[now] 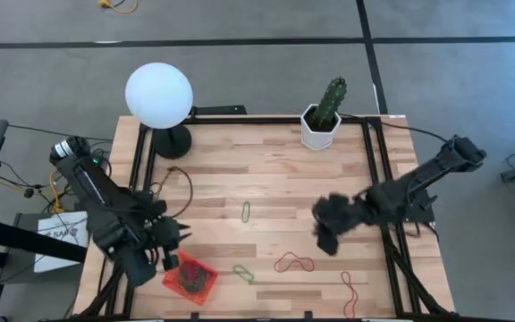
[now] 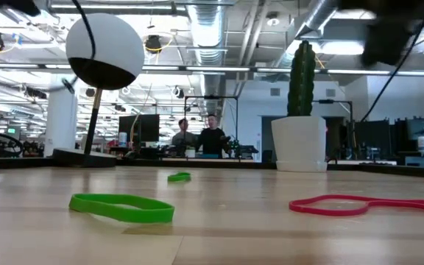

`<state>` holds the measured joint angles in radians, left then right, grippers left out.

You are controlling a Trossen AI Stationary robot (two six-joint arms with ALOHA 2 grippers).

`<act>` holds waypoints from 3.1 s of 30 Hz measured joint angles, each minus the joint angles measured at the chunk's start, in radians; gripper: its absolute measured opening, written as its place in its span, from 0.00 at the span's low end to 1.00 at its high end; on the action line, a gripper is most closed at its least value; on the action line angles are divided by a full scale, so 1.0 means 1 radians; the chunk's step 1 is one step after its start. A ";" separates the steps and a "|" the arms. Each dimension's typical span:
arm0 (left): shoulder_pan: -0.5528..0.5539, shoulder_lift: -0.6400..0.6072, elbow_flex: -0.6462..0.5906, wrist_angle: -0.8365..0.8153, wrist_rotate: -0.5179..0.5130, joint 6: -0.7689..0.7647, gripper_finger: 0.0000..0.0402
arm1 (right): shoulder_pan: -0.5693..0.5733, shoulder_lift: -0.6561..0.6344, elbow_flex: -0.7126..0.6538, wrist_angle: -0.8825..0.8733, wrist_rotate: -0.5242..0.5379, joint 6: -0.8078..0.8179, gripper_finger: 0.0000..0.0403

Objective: Pick and place rubber bands into bin
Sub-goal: Put the bottom red rubber band into the basket

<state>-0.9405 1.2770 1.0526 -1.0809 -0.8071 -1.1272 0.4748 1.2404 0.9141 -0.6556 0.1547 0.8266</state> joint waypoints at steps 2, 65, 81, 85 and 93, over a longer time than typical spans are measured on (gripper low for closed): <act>0.009 -0.005 -0.077 0.137 -0.006 0.070 0.19 | 0.066 -0.001 -0.059 0.048 -0.090 0.151 0.27; 0.135 0.001 -0.242 0.470 -0.146 0.295 0.19 | 0.361 0.412 0.160 -0.029 0.067 0.852 0.00; 0.135 0.001 -0.242 0.457 -0.285 0.304 0.19 | 0.064 0.401 0.306 0.744 0.236 -0.236 0.00; 0.150 0.001 -0.242 0.455 -0.302 0.299 0.19 | -0.014 0.465 0.307 0.984 0.171 -0.364 0.00; 0.211 0.001 -0.243 0.401 -0.307 0.288 0.19 | -0.110 0.710 0.421 1.208 -0.051 -0.394 0.00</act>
<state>-0.7298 1.2781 0.8101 -0.6803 -1.1145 -0.8396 0.3651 1.9504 1.3354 0.5528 0.1036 0.4330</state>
